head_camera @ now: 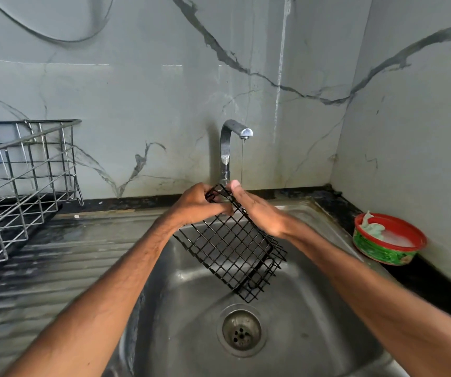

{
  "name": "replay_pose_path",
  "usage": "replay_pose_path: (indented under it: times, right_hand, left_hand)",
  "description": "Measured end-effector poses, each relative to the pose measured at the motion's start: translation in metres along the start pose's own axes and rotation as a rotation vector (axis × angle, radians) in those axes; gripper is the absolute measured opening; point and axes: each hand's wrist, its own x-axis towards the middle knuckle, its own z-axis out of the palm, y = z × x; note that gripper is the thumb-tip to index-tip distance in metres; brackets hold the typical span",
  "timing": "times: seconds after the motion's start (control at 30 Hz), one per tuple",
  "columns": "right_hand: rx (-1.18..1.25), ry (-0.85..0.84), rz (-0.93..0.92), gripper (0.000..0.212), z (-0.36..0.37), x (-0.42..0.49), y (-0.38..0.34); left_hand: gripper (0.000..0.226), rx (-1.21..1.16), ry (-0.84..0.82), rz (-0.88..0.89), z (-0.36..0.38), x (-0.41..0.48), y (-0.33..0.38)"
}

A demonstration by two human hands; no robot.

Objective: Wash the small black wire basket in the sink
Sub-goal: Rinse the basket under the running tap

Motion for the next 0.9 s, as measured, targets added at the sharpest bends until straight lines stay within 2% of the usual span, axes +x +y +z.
replay_pose_path:
  times: [0.07,0.2,0.3,0.37,0.43,0.53,0.67,0.77,0.9]
  right_hand:
    - [-0.009,-0.01,0.005,0.092,0.002,-0.001,0.009]
    - [-0.013,-0.104,0.107,0.086,0.0,-0.005,0.04]
    - [-0.066,-0.168,0.19,0.082,-0.002,-0.016,0.053]
    - [-0.076,-0.159,0.208,0.076,-0.001,-0.018,0.05]
    - [-0.058,-0.087,0.237,0.088,0.005,-0.013,0.037]
    - [0.018,-0.001,0.162,0.11,0.011,0.0,0.016]
    - [0.081,0.036,-0.023,0.108,0.013,0.008,-0.012]
    - [0.069,0.047,-0.079,0.1,0.01,0.006,-0.022]
    - [-0.067,0.08,-0.104,0.078,0.003,-0.001,-0.015]
  left_hand:
    - [0.028,-0.012,0.008,-0.008,0.0,0.001,-0.003]
    - [0.058,0.036,0.006,-0.064,-0.008,0.002,-0.01]
    - [0.06,0.073,-0.002,-0.098,-0.017,0.0,-0.017]
    - [0.068,0.082,0.005,-0.108,-0.019,-0.001,-0.02]
    - [0.071,0.091,0.024,-0.107,-0.018,-0.003,-0.018]
    - [0.05,0.123,0.084,-0.073,-0.016,-0.006,-0.016]
    - [0.058,0.179,0.138,0.023,-0.015,-0.005,-0.01]
    - [0.052,0.182,0.193,0.085,-0.02,-0.007,0.001]
    - [0.067,0.077,0.284,0.128,-0.031,-0.009,0.009]
